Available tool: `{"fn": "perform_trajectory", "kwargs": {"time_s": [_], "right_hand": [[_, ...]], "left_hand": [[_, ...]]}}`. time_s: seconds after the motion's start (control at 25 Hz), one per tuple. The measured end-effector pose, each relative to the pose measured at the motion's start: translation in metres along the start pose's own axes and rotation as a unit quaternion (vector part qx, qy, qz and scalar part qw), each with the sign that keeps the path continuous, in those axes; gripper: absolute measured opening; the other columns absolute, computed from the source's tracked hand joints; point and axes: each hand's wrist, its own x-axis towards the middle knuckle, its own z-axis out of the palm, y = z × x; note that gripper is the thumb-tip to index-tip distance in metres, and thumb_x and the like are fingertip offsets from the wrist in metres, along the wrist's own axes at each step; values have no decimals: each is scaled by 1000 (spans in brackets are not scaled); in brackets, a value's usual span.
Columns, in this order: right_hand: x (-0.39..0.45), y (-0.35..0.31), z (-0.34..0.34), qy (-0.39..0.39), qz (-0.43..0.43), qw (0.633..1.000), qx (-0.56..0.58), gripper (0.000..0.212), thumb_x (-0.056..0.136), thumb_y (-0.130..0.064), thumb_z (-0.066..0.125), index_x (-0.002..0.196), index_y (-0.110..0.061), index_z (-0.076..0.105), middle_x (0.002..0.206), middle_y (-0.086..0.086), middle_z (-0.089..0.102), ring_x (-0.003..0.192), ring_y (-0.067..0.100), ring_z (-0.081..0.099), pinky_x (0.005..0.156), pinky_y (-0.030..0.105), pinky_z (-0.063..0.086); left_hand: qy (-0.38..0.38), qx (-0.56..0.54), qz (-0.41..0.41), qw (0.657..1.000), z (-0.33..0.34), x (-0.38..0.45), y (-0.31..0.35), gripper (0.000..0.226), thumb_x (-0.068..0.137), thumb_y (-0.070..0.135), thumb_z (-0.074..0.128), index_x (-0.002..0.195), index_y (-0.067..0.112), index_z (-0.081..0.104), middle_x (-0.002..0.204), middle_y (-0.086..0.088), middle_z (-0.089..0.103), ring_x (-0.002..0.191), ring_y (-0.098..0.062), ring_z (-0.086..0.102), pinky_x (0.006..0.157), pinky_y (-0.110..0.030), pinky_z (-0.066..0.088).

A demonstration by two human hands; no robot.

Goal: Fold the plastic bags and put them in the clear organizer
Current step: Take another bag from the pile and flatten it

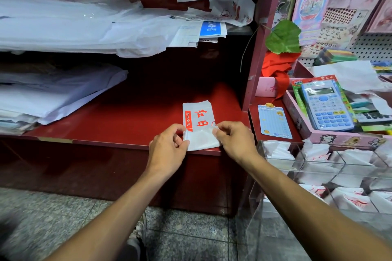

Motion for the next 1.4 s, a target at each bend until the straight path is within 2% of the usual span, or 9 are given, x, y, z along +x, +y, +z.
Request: {"fn": "perform_trajectory", "kwargs": {"time_s": [0.2,0.36,0.48,0.76,0.88,0.96,1.04,1.24,1.4], "right_hand": [[-3,-4,-2,75,-45,996,23,21,88,-41,67,94,-26,54,78,-9,60,74,12,56,65,31,42],[-12,7,-13,-76,-256,938,-223,57,85,-58,61,131,-26,49,137,-8,48,116,16,44,88,32,33],[-13,14,-13,-117,-281,891,-338,66,90,-48,59,147,-24,36,152,-6,37,129,20,35,97,35,28],[-8,19,-22,-129,-213,959,-135,29,85,-34,74,113,-30,71,121,-14,62,105,14,47,95,38,38],[-7,16,-25,-115,-161,980,-22,8,89,-26,71,94,-32,72,89,-24,66,84,-1,55,78,25,43],[-5,13,-24,-91,-113,989,37,10,88,-25,71,80,-27,66,67,-13,62,64,1,51,66,28,42],[-4,11,-20,-74,-60,994,62,7,86,-23,72,88,-20,66,64,0,61,59,6,50,64,29,42],[-4,6,-10,-35,-27,998,38,24,83,-19,72,99,-24,55,62,-4,62,61,11,56,65,29,44],[-3,10,-10,-29,-37,999,18,15,87,-19,68,93,-23,55,65,-2,61,62,12,54,61,30,41]], "left_hand": [[-13,76,42,996,3,1,-4,18,86,17,67,97,30,73,75,12,57,79,-19,58,81,-42,48],[-21,149,89,985,4,0,-9,18,89,24,65,106,23,72,103,11,52,101,-13,43,82,-32,29],[-101,161,135,972,-4,-1,-13,37,82,38,74,117,29,64,127,25,47,113,-2,34,85,-29,21],[-54,118,158,979,-5,0,-17,25,82,18,77,106,26,75,109,18,68,99,-16,50,82,-34,33],[-38,18,91,995,-7,3,-14,16,86,19,74,97,30,77,84,20,68,86,-11,57,80,-30,43],[-45,-51,54,996,-8,3,-11,22,85,15,73,89,36,72,72,15,70,72,-4,60,74,-23,45],[-43,-79,22,996,-7,3,-8,27,85,13,72,89,39,64,66,10,70,63,-5,57,73,-25,47],[-22,-46,1,999,4,5,-5,24,82,30,71,100,37,57,51,15,58,51,-3,49,85,-46,48],[-71,76,43,994,-1,5,-6,46,74,47,79,116,40,61,79,12,54,80,-8,49,80,-36,36]]}}
